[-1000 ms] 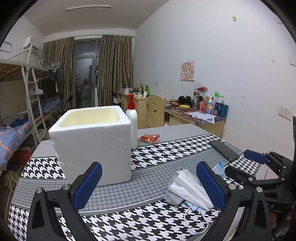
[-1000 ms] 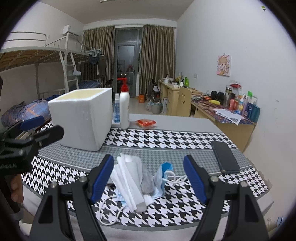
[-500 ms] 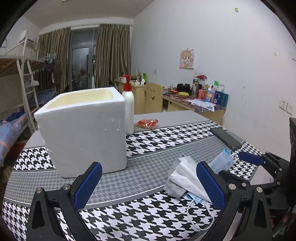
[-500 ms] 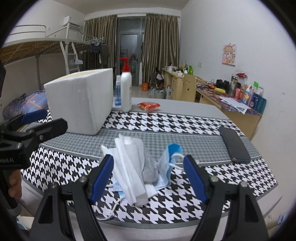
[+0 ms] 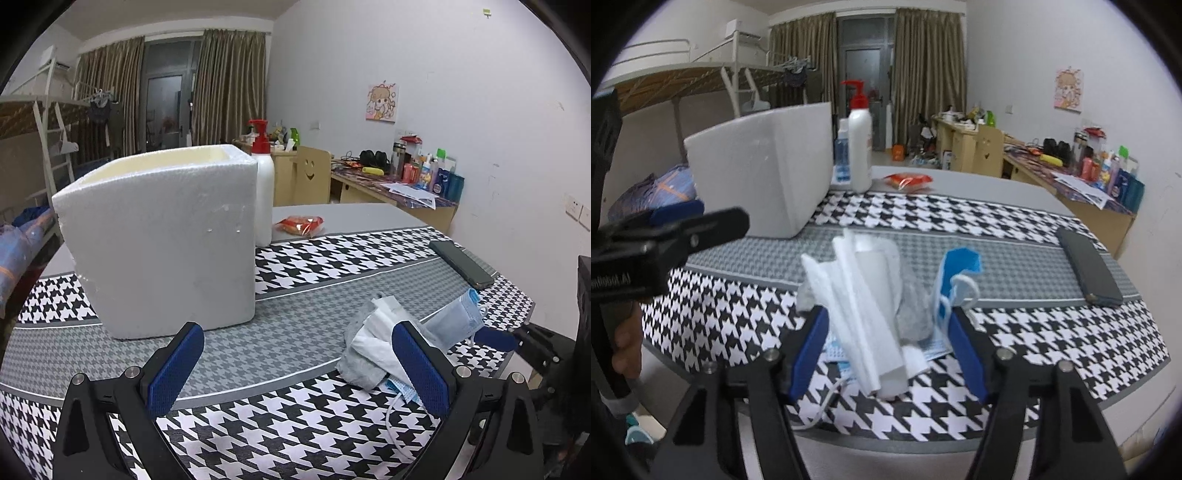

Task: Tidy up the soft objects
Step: 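Lower the right gripper onto the white face mask stack and close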

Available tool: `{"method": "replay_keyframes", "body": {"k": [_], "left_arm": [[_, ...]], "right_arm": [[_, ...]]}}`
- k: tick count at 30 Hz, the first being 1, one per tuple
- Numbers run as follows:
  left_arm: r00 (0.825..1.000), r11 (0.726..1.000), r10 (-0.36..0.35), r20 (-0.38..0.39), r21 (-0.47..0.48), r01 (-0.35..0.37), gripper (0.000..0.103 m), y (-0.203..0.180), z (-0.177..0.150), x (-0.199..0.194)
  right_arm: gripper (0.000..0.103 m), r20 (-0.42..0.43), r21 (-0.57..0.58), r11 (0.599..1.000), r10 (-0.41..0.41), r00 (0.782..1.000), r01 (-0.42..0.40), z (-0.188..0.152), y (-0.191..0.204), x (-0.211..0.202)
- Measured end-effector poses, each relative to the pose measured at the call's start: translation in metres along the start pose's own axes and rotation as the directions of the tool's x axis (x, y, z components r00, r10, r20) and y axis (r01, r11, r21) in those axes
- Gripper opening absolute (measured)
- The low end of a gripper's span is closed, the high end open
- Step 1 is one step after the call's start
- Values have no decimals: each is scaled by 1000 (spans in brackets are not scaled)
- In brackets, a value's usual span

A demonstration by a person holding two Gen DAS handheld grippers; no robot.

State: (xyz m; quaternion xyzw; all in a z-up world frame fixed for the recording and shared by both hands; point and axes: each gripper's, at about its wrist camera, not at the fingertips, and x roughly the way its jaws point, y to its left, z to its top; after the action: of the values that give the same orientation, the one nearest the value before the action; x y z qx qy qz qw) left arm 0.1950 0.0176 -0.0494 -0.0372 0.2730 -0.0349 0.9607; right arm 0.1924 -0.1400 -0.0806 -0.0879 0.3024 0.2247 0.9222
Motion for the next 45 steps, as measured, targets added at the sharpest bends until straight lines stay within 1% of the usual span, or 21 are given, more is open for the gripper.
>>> {"method": "replay_keyframes", "body": {"k": [3, 7, 8, 10, 12, 14, 17, 22, 24, 27, 31, 33, 35, 40, 42, 45], "left_arm": [[1000, 1000, -1, -9, 0, 1, 102, 0, -2, 1], [1000, 1000, 2, -12, -1, -2, 102, 1, -3, 1], [1000, 1000, 3, -13, -3, -3, 102, 1, -4, 1], [1000, 1000, 2, -15, -5, -2, 102, 2, -5, 0], [1000, 1000, 3, -12, -3, -3, 102, 3, -6, -2], [1000, 1000, 5, -14, -3, -5, 102, 4, -7, -2], [1000, 1000, 0, -18, -5, 0, 102, 5, -9, -3], [1000, 1000, -2, -9, -2, 2, 102, 4, -8, -7], [1000, 1000, 2, -7, -2, -2, 102, 5, -9, -7], [1000, 1000, 4, -12, 2, -4, 102, 4, -9, -7], [1000, 1000, 4, -17, -3, -4, 102, 5, -9, -5], [1000, 1000, 1, -18, -4, -1, 102, 5, -8, -3], [1000, 1000, -5, -23, -7, 5, 102, 4, -8, -2], [999, 1000, -28, -30, 4, 28, 102, -4, -9, -1], [999, 999, -37, -32, 12, 38, 102, -7, -10, -2], [999, 999, -42, -30, 16, 43, 102, -9, -12, -6]], "right_arm": [[60, -29, -6, 1000, 19, 999, -19, -4, 4, 6], [60, -41, -33, 999, 32, 999, -33, -7, 10, 6], [59, -41, -38, 999, 24, 999, -26, -7, 12, 6], [59, -16, -49, 999, 3, 1000, -4, -7, 13, 0], [59, 23, -62, 998, 2, 1000, -1, -7, 16, -13], [59, 53, -76, 997, 14, 998, -10, -8, 20, -23], [59, 68, -111, 994, 30, 997, -22, -10, 28, -27], [59, 17, -109, 993, 42, 999, -39, -10, 29, -10], [59, 9, -110, 993, 53, 999, -52, -12, 30, -8], [59, -8, -105, 994, 34, 999, -35, -13, 27, -1], [59, -37, -117, 992, -46, 998, 42, -17, 18, 1], [59, -11, -128, 987, -99, 995, 96, -18, 14, -9], [59, 16, -136, 982, -128, 992, 129, -18, 13, -19], [60, 84, -135, 977, -152, 985, 162, -15, 16, -48], [70, 107, -129, 979, -147, 983, 160, -14, 16, -56], [72, 133, -120, 979, -151, 980, 167, -13, 19, -65]]}}
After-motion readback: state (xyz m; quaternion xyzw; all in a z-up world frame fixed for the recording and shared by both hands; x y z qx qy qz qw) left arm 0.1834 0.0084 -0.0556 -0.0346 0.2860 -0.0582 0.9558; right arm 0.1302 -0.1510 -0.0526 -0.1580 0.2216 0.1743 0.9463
